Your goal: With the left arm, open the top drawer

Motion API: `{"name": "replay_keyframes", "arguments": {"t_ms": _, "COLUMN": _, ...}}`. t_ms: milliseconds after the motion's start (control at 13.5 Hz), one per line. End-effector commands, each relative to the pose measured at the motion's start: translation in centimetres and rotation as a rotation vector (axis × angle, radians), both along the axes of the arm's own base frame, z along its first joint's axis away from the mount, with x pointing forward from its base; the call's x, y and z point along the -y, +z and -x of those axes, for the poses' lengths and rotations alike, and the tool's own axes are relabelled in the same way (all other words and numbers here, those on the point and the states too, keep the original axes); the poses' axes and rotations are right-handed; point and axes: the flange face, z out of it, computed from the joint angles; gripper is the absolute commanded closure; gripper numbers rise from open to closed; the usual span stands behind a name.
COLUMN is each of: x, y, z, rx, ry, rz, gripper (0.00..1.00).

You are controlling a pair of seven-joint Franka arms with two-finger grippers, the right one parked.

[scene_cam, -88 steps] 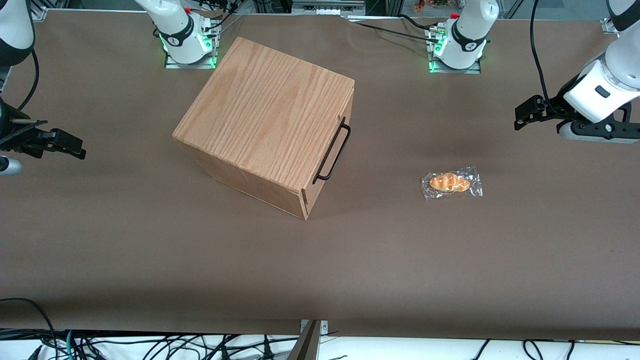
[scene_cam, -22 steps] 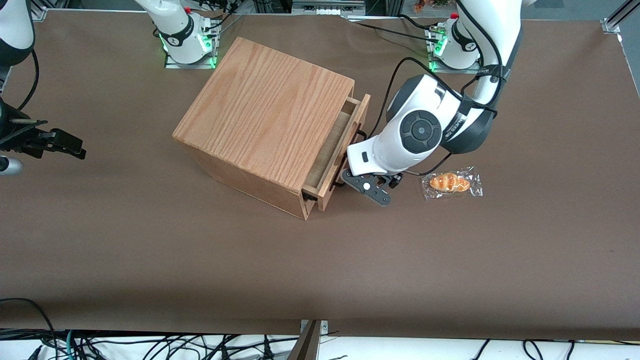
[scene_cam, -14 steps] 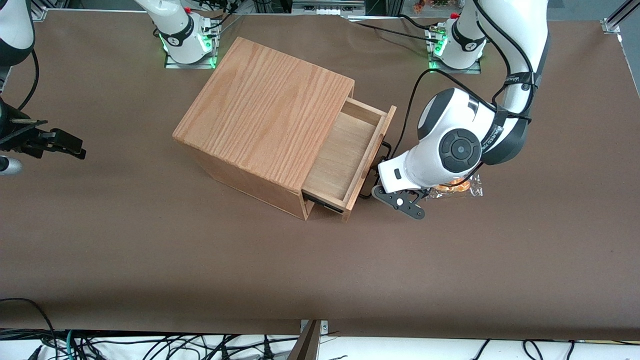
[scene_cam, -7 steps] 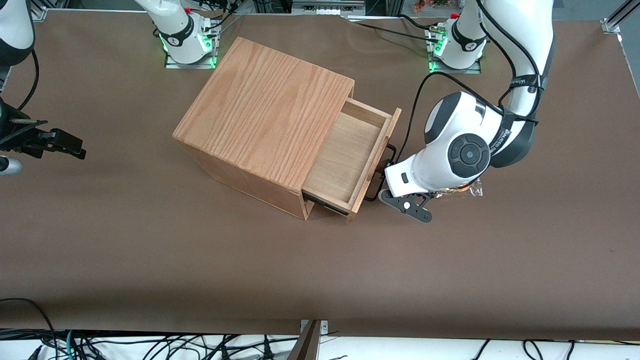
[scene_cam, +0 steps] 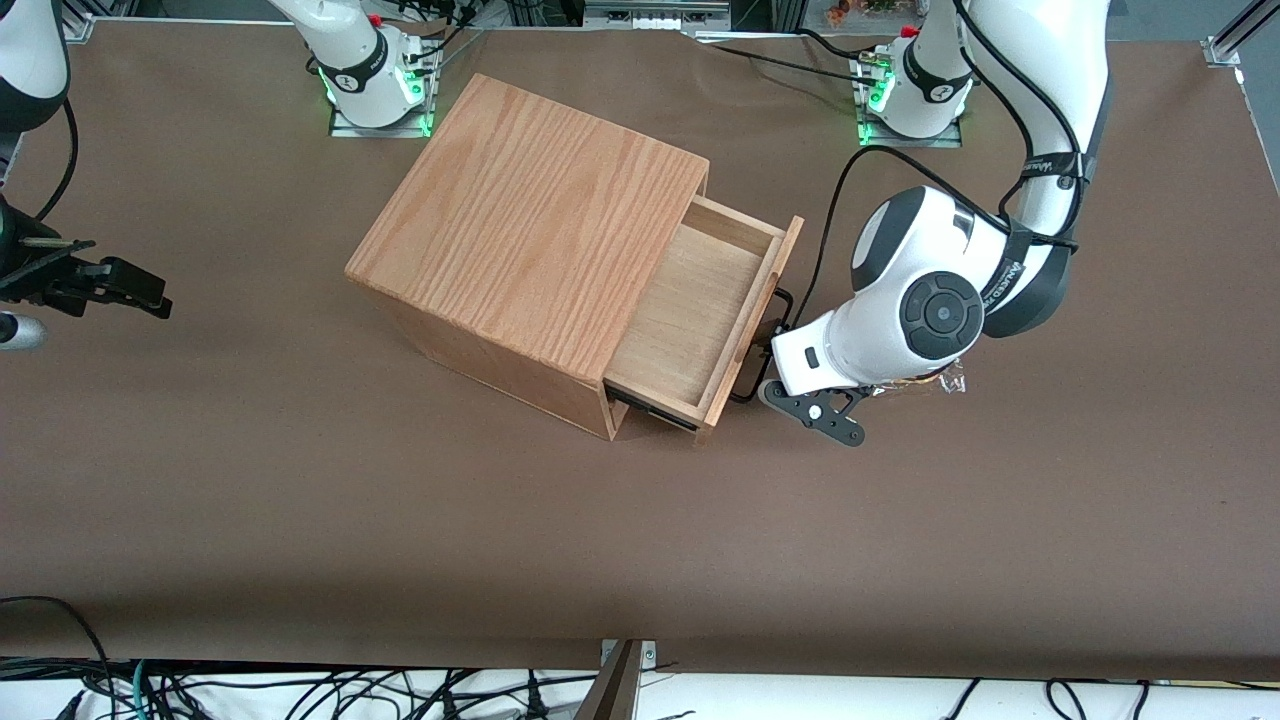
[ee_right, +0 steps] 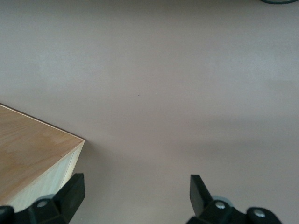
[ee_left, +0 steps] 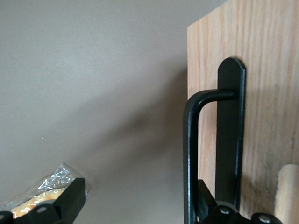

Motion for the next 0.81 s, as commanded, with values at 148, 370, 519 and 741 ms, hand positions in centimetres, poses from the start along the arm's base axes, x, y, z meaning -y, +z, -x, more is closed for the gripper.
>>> {"name": "replay_keyframes", "arguments": {"t_ms": 148, "x": -1.75, "y": -6.99, "z": -0.48, "rx": -0.053, "ry": -0.045, "rz": -0.080, "gripper": 0.00}}
{"name": "replay_keyframes", "arguments": {"t_ms": 370, "x": -1.95, "y": -7.00, "z": -0.55, "rx": -0.054, "ry": -0.047, "rz": -0.079, "gripper": 0.00}}
{"name": "replay_keyframes", "arguments": {"t_ms": 519, "x": -1.67, "y": -7.27, "z": -0.40, "rx": -0.056, "ry": -0.061, "rz": -0.079, "gripper": 0.00}}
{"name": "replay_keyframes", "arguments": {"t_ms": 741, "x": -1.48, "y": -7.71, "z": -0.28, "rx": -0.063, "ry": -0.067, "rz": -0.080, "gripper": 0.00}}
